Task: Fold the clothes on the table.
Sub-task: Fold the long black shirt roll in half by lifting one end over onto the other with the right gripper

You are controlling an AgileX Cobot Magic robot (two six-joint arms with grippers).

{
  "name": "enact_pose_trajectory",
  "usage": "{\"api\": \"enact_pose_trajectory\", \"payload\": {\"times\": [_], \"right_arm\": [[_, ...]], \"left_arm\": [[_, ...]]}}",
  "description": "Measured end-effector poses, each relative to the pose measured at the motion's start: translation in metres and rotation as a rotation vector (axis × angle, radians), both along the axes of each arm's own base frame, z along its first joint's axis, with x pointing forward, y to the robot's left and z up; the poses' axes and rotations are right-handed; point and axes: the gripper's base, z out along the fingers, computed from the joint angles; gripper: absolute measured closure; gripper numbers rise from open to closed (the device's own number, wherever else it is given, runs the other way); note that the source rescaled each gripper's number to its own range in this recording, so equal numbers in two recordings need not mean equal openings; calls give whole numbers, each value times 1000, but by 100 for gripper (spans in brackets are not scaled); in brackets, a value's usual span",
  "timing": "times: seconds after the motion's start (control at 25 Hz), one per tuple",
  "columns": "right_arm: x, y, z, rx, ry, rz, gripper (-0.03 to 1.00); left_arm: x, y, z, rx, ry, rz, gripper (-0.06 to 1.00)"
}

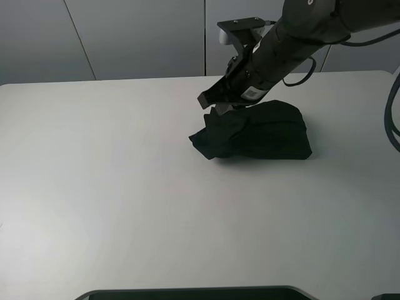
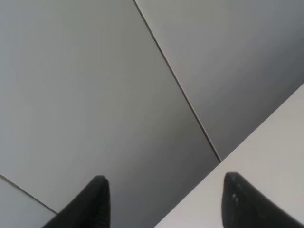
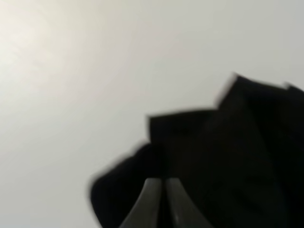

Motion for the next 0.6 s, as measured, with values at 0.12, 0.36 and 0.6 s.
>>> {"api": "enact_pose_trajectory", "payload": {"times": [0.12, 0.36, 0.6], "right_arm": [[4, -16, -4, -111, 10, -57, 97], [9, -29, -7, -215, -7, -145, 97], [14, -33, -55, -312, 118, -173, 97]], "left_arm": [[0, 0, 0, 0, 0, 0, 16], [0, 0, 0, 1, 2, 0, 16], [0, 0, 0, -2, 6, -1, 16]]}}
